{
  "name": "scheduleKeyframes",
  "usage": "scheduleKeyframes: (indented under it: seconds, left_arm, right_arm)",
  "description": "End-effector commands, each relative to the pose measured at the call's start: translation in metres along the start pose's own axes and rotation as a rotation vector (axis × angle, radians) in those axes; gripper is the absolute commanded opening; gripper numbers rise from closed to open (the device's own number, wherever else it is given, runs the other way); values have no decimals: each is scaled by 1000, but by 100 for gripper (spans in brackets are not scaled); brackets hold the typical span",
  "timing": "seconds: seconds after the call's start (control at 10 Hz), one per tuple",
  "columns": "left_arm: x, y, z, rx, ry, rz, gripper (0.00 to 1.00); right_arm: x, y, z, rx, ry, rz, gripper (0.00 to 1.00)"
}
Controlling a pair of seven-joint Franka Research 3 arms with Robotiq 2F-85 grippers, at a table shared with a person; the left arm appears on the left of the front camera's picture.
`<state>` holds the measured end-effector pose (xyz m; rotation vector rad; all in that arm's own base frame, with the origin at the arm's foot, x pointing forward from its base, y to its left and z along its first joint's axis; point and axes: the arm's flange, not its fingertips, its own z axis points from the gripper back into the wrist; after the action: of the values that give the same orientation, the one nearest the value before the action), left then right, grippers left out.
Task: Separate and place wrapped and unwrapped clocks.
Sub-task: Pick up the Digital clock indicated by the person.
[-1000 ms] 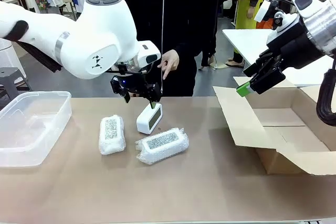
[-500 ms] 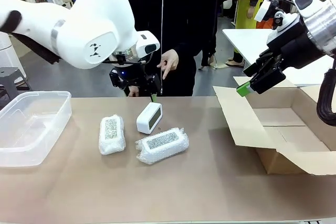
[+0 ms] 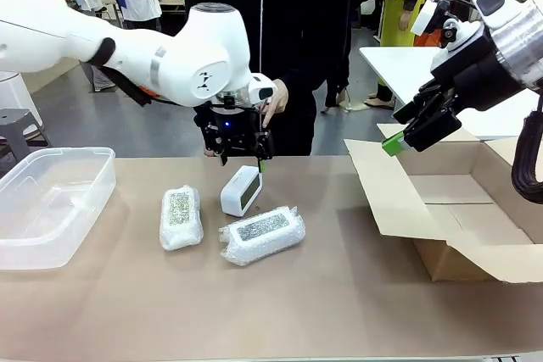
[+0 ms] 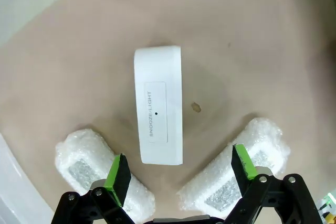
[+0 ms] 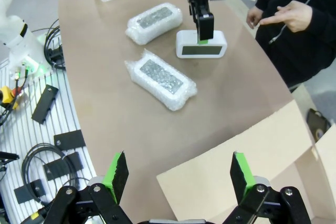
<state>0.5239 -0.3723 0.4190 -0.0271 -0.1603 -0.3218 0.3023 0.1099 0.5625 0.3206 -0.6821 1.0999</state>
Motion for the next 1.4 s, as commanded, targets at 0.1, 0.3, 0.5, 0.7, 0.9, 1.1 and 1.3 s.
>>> scheduleKeyframes:
  seconds: [0.1, 0.3, 0.5, 0.7, 0.9, 1.1, 1.3]
  left_arm:
    - [22, -14, -11, 66, 56, 21, 100]
    - [19, -9, -23, 47, 76, -44, 100]
    - [20, 4, -33, 48, 93, -41, 100]
    - [28, 8, -44, 95, 83, -35, 100]
    - [36, 8, -59, 62, 112, -81, 100]
    - [39, 11, -67, 49, 142, -58, 100]
    - [39, 13, -70, 50, 160, -43, 100]
  right_arm:
    - [-1, -1, -1, 28, -17, -2, 100]
    - [-1, -1, -1, 28, -17, -2, 100]
    - [-1, -1, -1, 28, -17, -2, 100]
    - [-1, -1, -1, 28, -17, -2, 100]
    - [-1, -1, -1, 28, -17, -2, 100]
    - [-1, -1, -1, 28, -17, -2, 100]
    - [-1, -1, -1, 28, -17, -2, 100]
